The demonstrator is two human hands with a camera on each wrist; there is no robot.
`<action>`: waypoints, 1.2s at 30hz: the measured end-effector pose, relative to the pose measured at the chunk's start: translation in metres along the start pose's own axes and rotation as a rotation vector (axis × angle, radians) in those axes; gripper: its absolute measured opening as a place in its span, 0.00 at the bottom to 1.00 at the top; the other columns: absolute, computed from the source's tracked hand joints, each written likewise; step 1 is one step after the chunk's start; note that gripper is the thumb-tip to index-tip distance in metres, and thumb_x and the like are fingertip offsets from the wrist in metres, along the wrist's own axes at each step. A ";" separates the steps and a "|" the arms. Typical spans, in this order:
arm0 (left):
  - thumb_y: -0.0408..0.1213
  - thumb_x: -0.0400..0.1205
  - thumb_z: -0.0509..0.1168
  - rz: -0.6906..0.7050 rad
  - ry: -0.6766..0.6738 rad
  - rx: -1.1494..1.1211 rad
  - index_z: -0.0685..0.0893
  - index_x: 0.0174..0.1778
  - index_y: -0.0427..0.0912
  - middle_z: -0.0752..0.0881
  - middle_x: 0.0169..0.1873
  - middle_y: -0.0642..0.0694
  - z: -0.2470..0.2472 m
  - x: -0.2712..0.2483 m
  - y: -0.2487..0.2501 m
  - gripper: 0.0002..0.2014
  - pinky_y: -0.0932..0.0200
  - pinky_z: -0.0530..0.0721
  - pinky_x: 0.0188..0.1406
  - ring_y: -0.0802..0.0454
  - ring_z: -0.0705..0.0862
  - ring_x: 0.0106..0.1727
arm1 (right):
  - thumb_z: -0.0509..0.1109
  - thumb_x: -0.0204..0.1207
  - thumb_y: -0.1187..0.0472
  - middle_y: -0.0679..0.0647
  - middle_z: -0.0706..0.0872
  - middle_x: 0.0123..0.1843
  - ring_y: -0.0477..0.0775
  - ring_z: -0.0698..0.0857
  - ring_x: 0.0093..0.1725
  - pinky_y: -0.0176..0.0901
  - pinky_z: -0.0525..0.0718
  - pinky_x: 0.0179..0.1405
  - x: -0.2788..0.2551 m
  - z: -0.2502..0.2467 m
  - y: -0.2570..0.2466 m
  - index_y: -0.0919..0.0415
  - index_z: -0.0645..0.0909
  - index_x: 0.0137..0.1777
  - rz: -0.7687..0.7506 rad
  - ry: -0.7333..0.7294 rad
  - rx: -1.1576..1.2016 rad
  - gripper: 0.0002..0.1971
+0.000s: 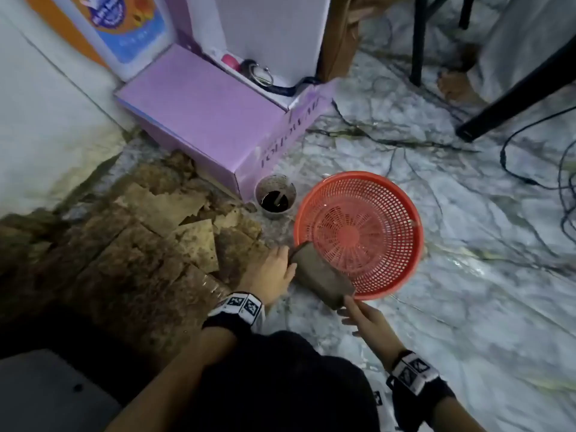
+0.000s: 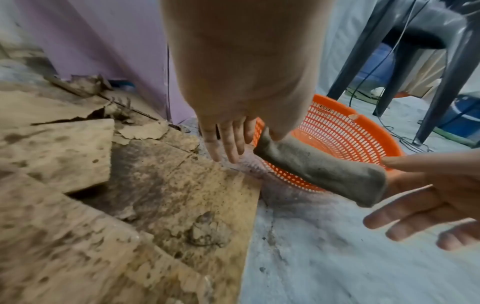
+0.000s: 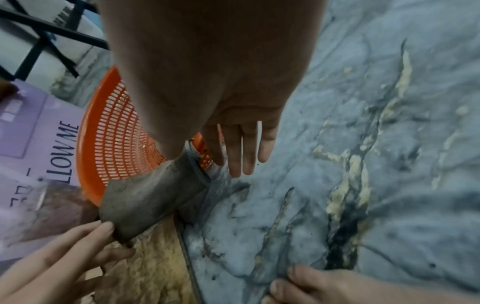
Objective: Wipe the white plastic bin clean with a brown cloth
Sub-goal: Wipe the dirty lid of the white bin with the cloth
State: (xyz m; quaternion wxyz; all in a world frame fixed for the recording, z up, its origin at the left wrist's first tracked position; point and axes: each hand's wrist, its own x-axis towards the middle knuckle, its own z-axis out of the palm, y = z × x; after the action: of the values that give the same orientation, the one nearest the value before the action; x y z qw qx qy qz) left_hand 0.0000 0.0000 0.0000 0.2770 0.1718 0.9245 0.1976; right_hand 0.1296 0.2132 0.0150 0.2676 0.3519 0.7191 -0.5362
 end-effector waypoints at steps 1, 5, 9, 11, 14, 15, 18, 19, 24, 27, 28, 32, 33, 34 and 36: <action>0.49 0.91 0.56 -0.020 -0.019 -0.069 0.76 0.62 0.39 0.83 0.57 0.40 0.002 0.006 0.001 0.16 0.44 0.81 0.58 0.40 0.84 0.59 | 0.62 0.87 0.44 0.47 0.92 0.55 0.47 0.90 0.55 0.43 0.84 0.49 0.004 0.001 0.001 0.54 0.85 0.61 0.010 0.008 0.048 0.17; 0.47 0.93 0.54 -0.080 -0.079 -0.314 0.79 0.68 0.33 0.86 0.62 0.35 0.004 0.010 0.004 0.21 0.45 0.78 0.65 0.37 0.84 0.65 | 0.65 0.85 0.43 0.51 0.94 0.54 0.50 0.92 0.55 0.47 0.86 0.56 0.011 0.005 0.006 0.58 0.88 0.58 0.061 -0.001 0.259 0.19; 0.46 0.93 0.55 -0.076 -0.031 -0.361 0.79 0.67 0.33 0.87 0.59 0.34 0.006 0.008 0.004 0.19 0.43 0.79 0.62 0.37 0.85 0.62 | 0.66 0.84 0.43 0.54 0.95 0.49 0.52 0.93 0.52 0.47 0.87 0.56 0.012 0.012 0.005 0.61 0.90 0.56 0.039 -0.016 0.318 0.21; 0.46 0.93 0.56 -0.067 -0.037 -0.369 0.79 0.66 0.32 0.87 0.58 0.32 0.004 0.009 0.003 0.20 0.42 0.80 0.61 0.36 0.85 0.60 | 0.67 0.84 0.43 0.54 0.95 0.43 0.52 0.93 0.45 0.44 0.85 0.48 0.013 0.015 0.003 0.61 0.90 0.48 0.030 0.015 0.314 0.21; 0.47 0.93 0.56 -0.017 -0.025 -0.347 0.79 0.56 0.32 0.86 0.47 0.31 -0.001 0.006 0.004 0.19 0.35 0.81 0.54 0.36 0.85 0.48 | 0.68 0.85 0.48 0.56 0.92 0.36 0.50 0.89 0.36 0.41 0.82 0.38 0.015 0.016 -0.001 0.62 0.87 0.36 0.006 0.071 0.294 0.21; 0.47 0.93 0.56 0.011 -0.018 -0.337 0.78 0.50 0.34 0.83 0.40 0.33 -0.003 0.004 0.004 0.18 0.32 0.81 0.48 0.39 0.84 0.40 | 0.68 0.85 0.49 0.57 0.92 0.36 0.49 0.88 0.35 0.40 0.81 0.37 0.016 0.015 -0.001 0.62 0.87 0.36 -0.012 0.079 0.276 0.21; 0.47 0.93 0.56 0.078 0.004 -0.322 0.72 0.40 0.42 0.76 0.30 0.40 -0.014 -0.001 0.006 0.17 0.32 0.76 0.37 0.45 0.77 0.29 | 0.67 0.86 0.50 0.57 0.89 0.31 0.49 0.84 0.32 0.42 0.80 0.36 0.015 0.010 -0.006 0.64 0.86 0.34 -0.157 0.094 0.129 0.23; 0.47 0.93 0.56 0.092 0.015 -0.319 0.71 0.40 0.43 0.76 0.29 0.41 -0.019 -0.004 0.007 0.17 0.35 0.75 0.35 0.46 0.77 0.29 | 0.68 0.86 0.50 0.55 0.86 0.28 0.47 0.82 0.30 0.43 0.78 0.35 0.014 0.008 -0.010 0.65 0.84 0.32 -0.221 0.107 0.065 0.23; 0.47 0.92 0.58 0.116 0.124 -0.320 0.71 0.40 0.46 0.75 0.26 0.46 -0.050 -0.027 0.018 0.15 0.38 0.75 0.34 0.50 0.78 0.28 | 0.68 0.84 0.49 0.57 0.87 0.31 0.57 0.84 0.31 0.55 0.83 0.34 0.005 -0.008 -0.039 0.63 0.83 0.39 -0.465 0.146 -0.047 0.18; 0.46 0.92 0.58 0.123 0.231 -0.314 0.69 0.40 0.49 0.74 0.27 0.48 -0.077 -0.046 0.024 0.14 0.39 0.75 0.35 0.50 0.77 0.29 | 0.68 0.85 0.51 0.52 0.94 0.42 0.53 0.93 0.43 0.51 0.90 0.45 -0.005 -0.017 -0.072 0.59 0.88 0.51 -0.523 0.085 -0.028 0.12; 0.46 0.92 0.58 0.125 0.268 -0.319 0.69 0.41 0.49 0.74 0.27 0.49 -0.088 -0.053 0.026 0.13 0.41 0.75 0.35 0.51 0.77 0.29 | 0.68 0.86 0.55 0.48 0.95 0.44 0.48 0.93 0.45 0.45 0.90 0.46 -0.011 -0.019 -0.085 0.57 0.88 0.54 -0.552 0.056 -0.027 0.08; 0.44 0.92 0.58 0.126 0.404 -0.307 0.75 0.49 0.43 0.71 0.25 0.50 -0.136 -0.092 0.034 0.10 0.58 0.66 0.29 0.53 0.75 0.26 | 0.68 0.86 0.59 0.43 0.91 0.36 0.37 0.88 0.35 0.36 0.83 0.37 -0.049 -0.027 -0.143 0.56 0.86 0.60 -0.697 -0.005 -0.104 0.08; 0.44 0.92 0.58 0.126 0.439 -0.303 0.75 0.50 0.43 0.71 0.24 0.51 -0.148 -0.103 0.035 0.10 0.57 0.65 0.28 0.52 0.74 0.26 | 0.67 0.86 0.59 0.43 0.89 0.34 0.37 0.86 0.33 0.35 0.81 0.35 -0.061 -0.028 -0.157 0.56 0.86 0.59 -0.726 -0.020 -0.131 0.08; 0.43 0.92 0.58 0.129 0.475 -0.301 0.75 0.49 0.43 0.71 0.23 0.51 -0.160 -0.116 0.037 0.10 0.57 0.64 0.27 0.53 0.74 0.25 | 0.67 0.86 0.59 0.44 0.89 0.34 0.38 0.86 0.33 0.36 0.81 0.35 -0.074 -0.029 -0.171 0.56 0.86 0.59 -0.760 -0.038 -0.146 0.07; 0.43 0.92 0.57 0.133 0.548 -0.295 0.73 0.47 0.44 0.73 0.23 0.52 -0.181 -0.143 0.038 0.10 0.56 0.64 0.27 0.56 0.75 0.24 | 0.67 0.86 0.57 0.48 0.90 0.34 0.43 0.86 0.33 0.45 0.82 0.36 -0.100 -0.027 -0.197 0.54 0.85 0.55 -0.834 -0.077 -0.174 0.06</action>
State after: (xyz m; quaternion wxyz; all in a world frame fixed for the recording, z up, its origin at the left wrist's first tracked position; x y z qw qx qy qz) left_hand 0.0154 -0.0766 0.2201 0.0259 0.1300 0.9129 0.3861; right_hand 0.0343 0.1826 0.2134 0.0832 -0.0131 0.8319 -0.5485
